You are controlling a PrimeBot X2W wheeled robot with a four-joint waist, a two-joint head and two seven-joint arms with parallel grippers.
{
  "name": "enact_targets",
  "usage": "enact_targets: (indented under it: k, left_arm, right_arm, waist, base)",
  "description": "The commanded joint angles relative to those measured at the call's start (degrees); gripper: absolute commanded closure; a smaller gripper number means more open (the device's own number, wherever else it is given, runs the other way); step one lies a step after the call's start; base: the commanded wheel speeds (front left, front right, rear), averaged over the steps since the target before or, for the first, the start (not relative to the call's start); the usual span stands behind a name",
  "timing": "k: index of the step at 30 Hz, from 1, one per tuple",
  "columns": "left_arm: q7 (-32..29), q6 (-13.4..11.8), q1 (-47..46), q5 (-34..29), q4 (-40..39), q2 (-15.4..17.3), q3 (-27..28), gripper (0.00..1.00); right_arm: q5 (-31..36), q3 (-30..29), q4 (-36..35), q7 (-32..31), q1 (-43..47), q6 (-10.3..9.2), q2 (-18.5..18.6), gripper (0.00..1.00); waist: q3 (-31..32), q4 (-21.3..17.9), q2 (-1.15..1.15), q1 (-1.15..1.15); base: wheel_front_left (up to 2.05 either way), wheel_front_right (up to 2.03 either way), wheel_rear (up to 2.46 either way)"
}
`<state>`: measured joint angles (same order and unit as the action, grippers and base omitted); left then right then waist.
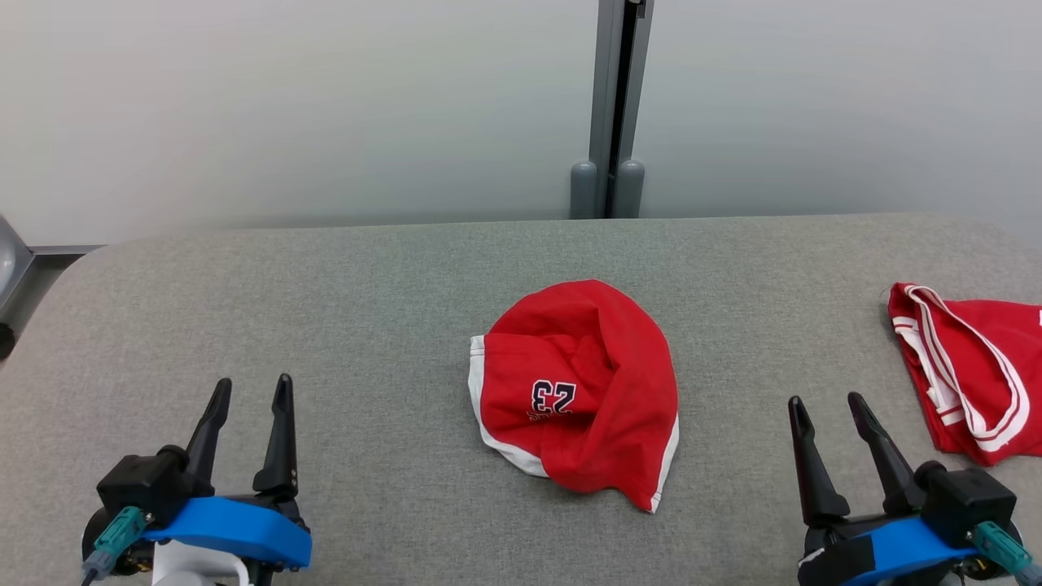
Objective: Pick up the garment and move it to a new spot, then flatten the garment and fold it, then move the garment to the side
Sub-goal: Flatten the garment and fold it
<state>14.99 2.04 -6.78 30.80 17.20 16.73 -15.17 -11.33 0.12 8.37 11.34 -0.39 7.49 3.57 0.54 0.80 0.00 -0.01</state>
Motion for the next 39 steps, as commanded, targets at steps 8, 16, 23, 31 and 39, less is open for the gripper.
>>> enact_targets:
  k: [8, 16, 23, 31, 39]
  left_arm:
    - [0.3, -0.4, 1.5, 0.7, -0.1, 0.1, 1.1, 0.00]
    - [0.2, -0.6, 0.5, 0.5, -1.0, -0.2, 0.7, 0.00]
    - [0.3, 0.1, -0.8, 0.4, -0.7, -0.5, 0.9, 0.00]
    - [0.3, 0.6, -2.7, -0.4, -0.4, -1.0, 0.3, 0.00]
    - [0.3, 1.0, -4.2, -0.6, 0.1, -1.0, 0.2, 0.00]
  right_arm:
    - [0.8, -0.9, 0.9, 0.0, 2.1, 0.00, -0.5, 0.00]
    - [-0.6, 8.1, 3.2, -5.6, -0.7, 0.00, -0.6, 0.00]
    - [-1.3, 13.1, 11.7, -12.1, -4.0, 0.00, -0.6, 0.00]
    - [-1.4, 13.2, 22.7, -11.6, -11.6, 0.00, -0.6, 0.00]
    - [-1.0, 13.3, 30.8, -10.7, -16.3, 0.00, -0.6, 1.00]
  waist:
    - [-0.4, -0.3, 0.00, 0.01]
    - [-1.5, 0.7, 0.00, 0.01]
    - [-3.0, 1.5, 0.00, 0.01]
    - [-5.5, 3.3, 0.00, 0.01]
    - [-6.4, 4.0, 0.00, 0.01]
  base:
    - [0.00, 0.00, 0.00]
    - [0.00, 0.00, 0.00]
    - [0.00, 0.00, 0.00]
    - [0.00, 0.00, 0.00]
    - [0.00, 0.00, 0.00]
